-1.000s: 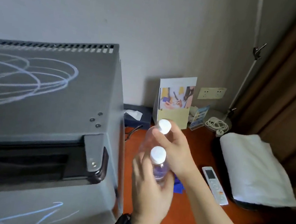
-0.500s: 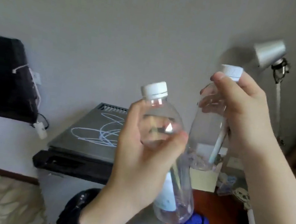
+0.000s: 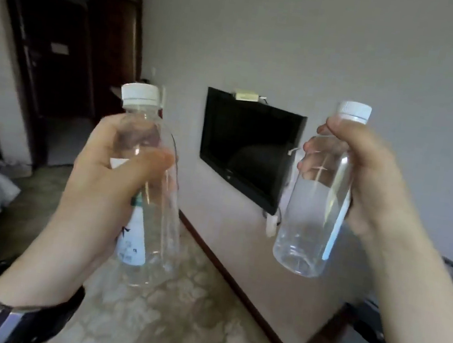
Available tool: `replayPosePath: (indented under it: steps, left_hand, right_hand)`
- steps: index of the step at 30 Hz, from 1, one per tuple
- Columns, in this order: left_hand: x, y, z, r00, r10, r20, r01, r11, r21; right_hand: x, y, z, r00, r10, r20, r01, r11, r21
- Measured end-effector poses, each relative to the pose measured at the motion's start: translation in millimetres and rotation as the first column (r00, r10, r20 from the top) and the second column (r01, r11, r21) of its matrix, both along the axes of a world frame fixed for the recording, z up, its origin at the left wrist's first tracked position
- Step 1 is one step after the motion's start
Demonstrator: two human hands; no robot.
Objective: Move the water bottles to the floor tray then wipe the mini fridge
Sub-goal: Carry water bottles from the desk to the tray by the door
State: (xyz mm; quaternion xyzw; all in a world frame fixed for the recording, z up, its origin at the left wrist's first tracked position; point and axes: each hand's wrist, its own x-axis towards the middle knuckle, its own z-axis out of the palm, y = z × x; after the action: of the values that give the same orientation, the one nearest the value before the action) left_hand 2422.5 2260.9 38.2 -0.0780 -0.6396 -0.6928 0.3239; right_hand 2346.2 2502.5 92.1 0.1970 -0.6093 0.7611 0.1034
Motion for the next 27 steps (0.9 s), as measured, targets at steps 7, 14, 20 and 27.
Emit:
replayPosePath:
  steps: [7, 14, 20, 27]
  left_hand:
    - [-13, -197, 2, 0.981, 0.188, 0.052, -0.191, 0.98, 0.062]
    - [-40, -321, 1, 0.908, 0.417, 0.036, -0.418, 0.906, 0.066]
    - [-87, -392, -25, 0.846, 0.532, 0.03, -0.533, 0.845, 0.041]
    - [-206, -464, -45, 0.775, 0.631, 0.043, -0.631, 0.776, -0.006]
  right_hand:
    - [-68, -209, -18, 0.984, 0.177, 0.016, -0.177, 0.984, -0.003]
    - [-134, -346, -25, 0.942, 0.332, 0.049, -0.332, 0.943, -0.002]
    - [-209, -437, -45, 0.899, 0.437, 0.034, -0.435, 0.899, -0.059]
    - [-350, -543, -73, 0.87, 0.492, 0.016, -0.489, 0.868, -0.082]
